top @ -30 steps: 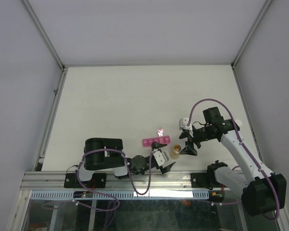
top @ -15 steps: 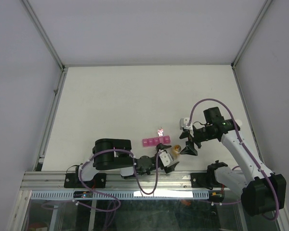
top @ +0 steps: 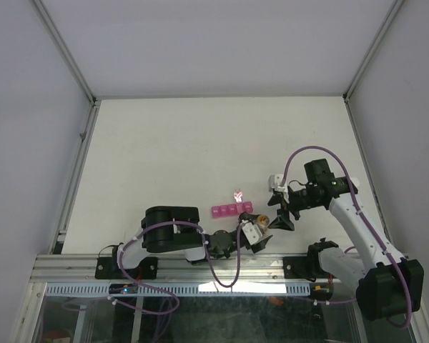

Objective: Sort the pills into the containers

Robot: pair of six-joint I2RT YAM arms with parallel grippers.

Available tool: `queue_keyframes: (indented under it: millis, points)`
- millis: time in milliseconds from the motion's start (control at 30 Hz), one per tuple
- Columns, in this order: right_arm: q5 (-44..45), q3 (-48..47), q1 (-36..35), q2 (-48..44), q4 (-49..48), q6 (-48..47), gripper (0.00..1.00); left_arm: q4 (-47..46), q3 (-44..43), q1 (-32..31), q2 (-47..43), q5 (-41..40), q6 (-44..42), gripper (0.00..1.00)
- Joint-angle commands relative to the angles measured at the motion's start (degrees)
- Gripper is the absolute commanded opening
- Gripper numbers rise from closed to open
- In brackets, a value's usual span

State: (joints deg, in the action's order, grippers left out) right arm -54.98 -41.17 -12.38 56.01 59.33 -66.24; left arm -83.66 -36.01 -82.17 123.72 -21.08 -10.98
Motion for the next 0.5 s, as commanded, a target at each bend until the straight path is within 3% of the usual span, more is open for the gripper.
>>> queue_keyframes:
  millis: [0, 100, 233, 467]
  points:
    - [-3.0, -1.7, 1.1, 0.0, 1.1, -2.0, 0.81, -16.1, -1.4, -0.5, 1.0, -0.9, 1.6, 0.71]
    - [-3.3, -1.9, 1.6, -0.1, 1.8, -2.7, 0.81, -16.1, -1.3, -0.5, 0.8, -0.5, 1.6, 0.55]
    - [-4.6, -2.0, 2.4, -0.3, 4.1, -5.7, 0.81, -16.1, 0.5, -0.5, -1.3, 1.5, 1.3, 0.24]
    - [-9.1, -4.5, 2.7, -3.8, 14.4, -20.6, 0.88, -13.3, 10.3, 1.1, -12.7, 14.2, 5.8, 0.07]
